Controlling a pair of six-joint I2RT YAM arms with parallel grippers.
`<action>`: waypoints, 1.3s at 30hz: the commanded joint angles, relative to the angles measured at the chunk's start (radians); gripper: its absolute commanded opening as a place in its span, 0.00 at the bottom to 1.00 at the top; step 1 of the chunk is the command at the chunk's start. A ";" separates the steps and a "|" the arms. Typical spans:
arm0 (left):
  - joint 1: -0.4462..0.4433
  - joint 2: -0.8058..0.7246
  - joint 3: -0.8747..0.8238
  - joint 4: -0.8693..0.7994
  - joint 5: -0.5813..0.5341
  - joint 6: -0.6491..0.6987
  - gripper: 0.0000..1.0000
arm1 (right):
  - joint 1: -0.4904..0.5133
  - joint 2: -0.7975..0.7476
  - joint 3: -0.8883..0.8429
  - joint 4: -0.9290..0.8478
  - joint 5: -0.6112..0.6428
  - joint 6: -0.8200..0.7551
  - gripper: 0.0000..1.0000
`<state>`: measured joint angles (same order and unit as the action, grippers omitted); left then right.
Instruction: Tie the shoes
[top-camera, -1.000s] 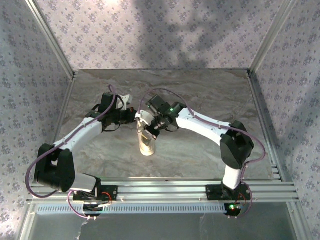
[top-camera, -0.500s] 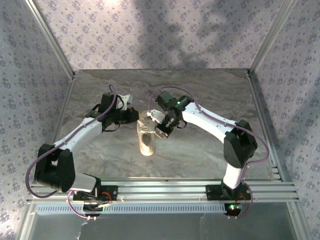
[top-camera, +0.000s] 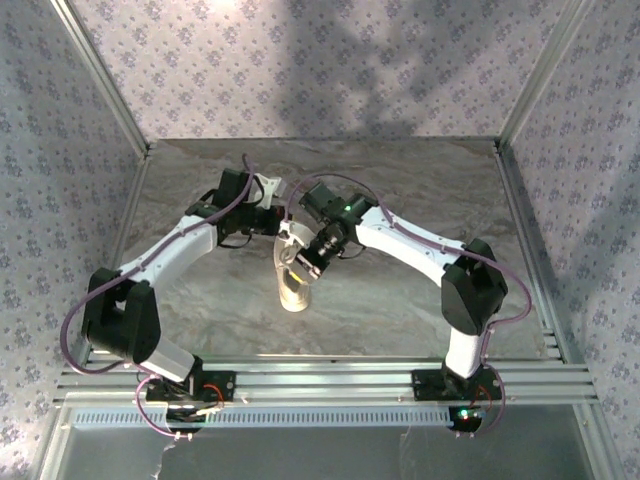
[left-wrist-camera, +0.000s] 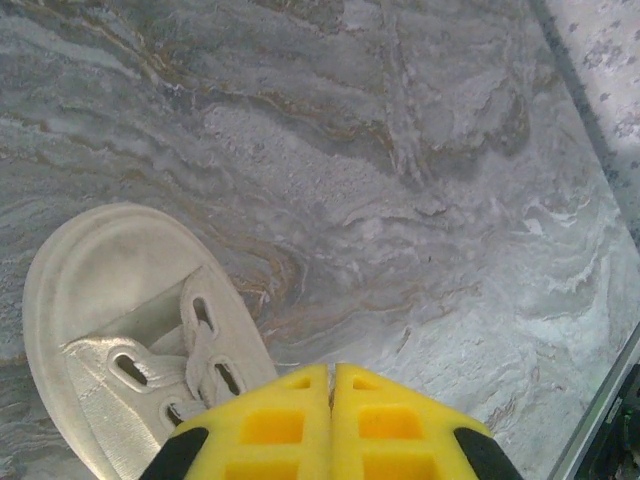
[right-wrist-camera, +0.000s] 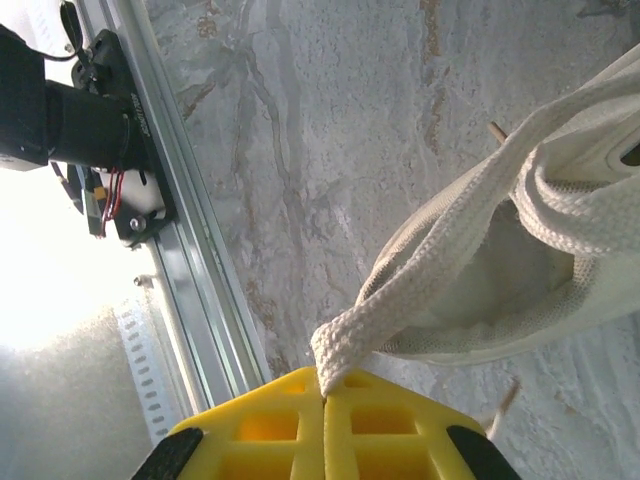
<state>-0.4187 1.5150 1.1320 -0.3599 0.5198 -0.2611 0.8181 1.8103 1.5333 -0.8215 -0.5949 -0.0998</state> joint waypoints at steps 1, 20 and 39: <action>-0.014 0.030 0.020 -0.100 0.041 0.053 0.00 | 0.006 -0.021 -0.042 0.211 -0.076 0.054 0.06; 0.046 -0.021 -0.117 -0.050 0.095 0.135 0.00 | -0.104 -0.137 -0.320 0.741 -0.086 0.340 0.08; 0.105 0.005 -0.016 -0.239 0.165 0.323 0.00 | -0.111 -0.099 -0.204 0.370 0.160 0.121 0.09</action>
<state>-0.3195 1.5108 1.0863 -0.5327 0.6472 0.0013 0.7269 1.7138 1.3132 -0.3660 -0.5751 0.0181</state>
